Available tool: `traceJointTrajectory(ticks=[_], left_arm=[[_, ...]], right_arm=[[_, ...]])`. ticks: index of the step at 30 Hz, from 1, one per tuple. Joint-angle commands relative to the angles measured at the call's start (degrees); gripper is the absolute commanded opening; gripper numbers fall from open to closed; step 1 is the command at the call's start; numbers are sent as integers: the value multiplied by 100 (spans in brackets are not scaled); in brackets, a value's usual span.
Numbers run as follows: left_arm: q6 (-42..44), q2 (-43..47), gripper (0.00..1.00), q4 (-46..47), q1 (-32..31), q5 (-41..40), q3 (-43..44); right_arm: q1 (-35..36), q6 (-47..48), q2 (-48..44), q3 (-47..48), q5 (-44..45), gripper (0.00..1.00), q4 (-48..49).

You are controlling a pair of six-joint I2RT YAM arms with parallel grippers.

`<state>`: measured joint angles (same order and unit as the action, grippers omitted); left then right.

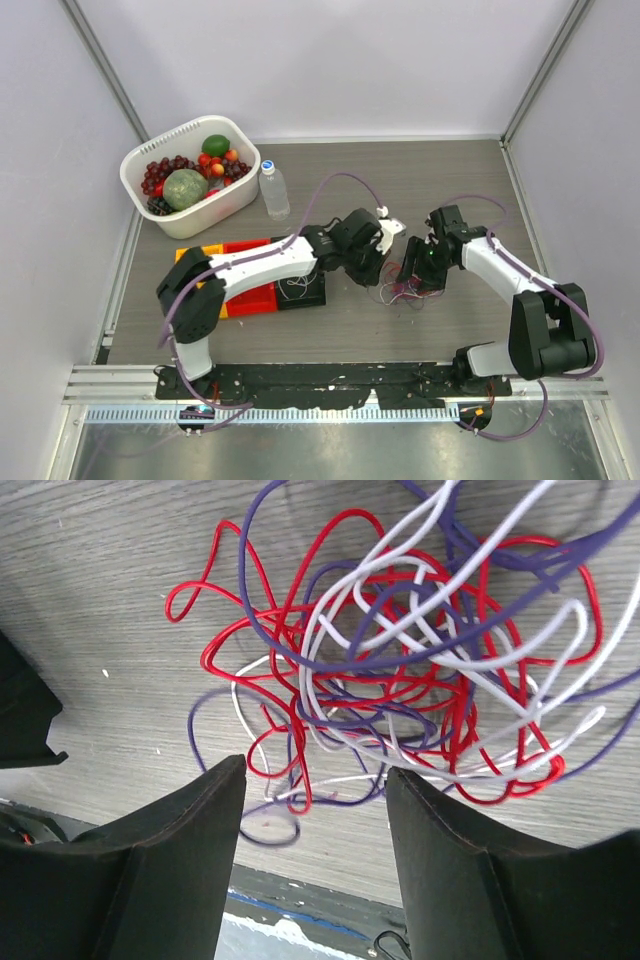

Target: Untangle the cables

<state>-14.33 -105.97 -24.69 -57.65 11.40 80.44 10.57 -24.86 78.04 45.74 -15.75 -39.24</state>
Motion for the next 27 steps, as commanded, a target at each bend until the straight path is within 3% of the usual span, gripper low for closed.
traceJointTrajectory(ticks=[1, 6, 12, 19, 27], left_arm=[[149, 962, 0, 17, -27, 337, 103], [912, 2254, 0, 43, -229, -855, 392], [1976, 3258, 0, 96, -405, -2694, 1428], [3023, 3285, 0, -88, -414, -3258, 3247], [3138, 2898, 0, -194, -414, -3468, 4822]], right_arm=[[200, -256, 272, 129, 256, 63, 303], [218, -651, 642, 269, 1203, 54, 225], [218, -722, 871, 454, 2365, 54, -13], [-1, -608, 809, 243, 2901, 55, 4], [-345, -397, 765, 164, 2973, 56, 83]])
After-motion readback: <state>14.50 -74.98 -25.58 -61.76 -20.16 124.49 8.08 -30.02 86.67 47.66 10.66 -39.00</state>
